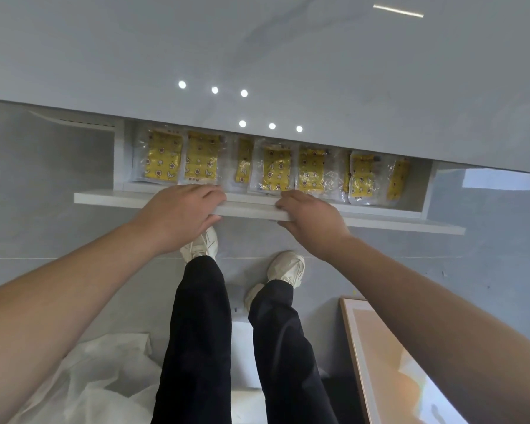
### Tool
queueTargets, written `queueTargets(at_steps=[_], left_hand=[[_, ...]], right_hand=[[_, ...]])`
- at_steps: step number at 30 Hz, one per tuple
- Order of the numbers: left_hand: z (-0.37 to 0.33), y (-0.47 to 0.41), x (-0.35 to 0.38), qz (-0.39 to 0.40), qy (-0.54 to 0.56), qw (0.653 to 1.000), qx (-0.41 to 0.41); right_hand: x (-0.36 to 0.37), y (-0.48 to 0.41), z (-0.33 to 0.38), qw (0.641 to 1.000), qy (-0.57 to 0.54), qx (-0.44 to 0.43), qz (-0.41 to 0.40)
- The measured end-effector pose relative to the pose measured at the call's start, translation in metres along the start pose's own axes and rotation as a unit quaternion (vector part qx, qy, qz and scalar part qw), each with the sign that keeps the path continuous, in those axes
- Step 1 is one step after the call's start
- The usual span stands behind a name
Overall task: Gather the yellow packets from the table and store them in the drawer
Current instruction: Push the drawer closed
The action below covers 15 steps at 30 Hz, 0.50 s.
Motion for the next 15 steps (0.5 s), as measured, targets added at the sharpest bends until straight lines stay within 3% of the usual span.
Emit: queueTargets(at_steps=[6, 9, 12, 15], left_hand=[[-0.019, 0.003, -0.035, -0.195, -0.040, 0.978, 0.060], [-0.025, 0.007, -0.045, -0.258, -0.109, 0.957, 0.075], [-0.023, 0.003, -0.050, -0.253, -0.143, 0.955, 0.057], [-0.015, -0.007, -0.054, -0.196, -0.157, 0.968, 0.023]], right_hand=[[-0.025, 0.004, 0.000, 0.991, 0.040, -0.026, -0.126], [-0.038, 0.014, 0.001, 0.969, 0.147, -0.031, -0.198], [-0.047, 0.023, 0.005, 0.952, 0.198, -0.042, -0.231], [-0.051, 0.020, 0.002, 0.956, 0.220, -0.012, -0.192]])
Point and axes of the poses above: each hand's wrist, its own y-axis away from the middle knuckle, its own x-axis out of the palm, z = x × y, the point moved 9 cm from there along -y, towards the middle knuckle, and after that the axes turned 5 degrees about -x, right-handed, at the moved point
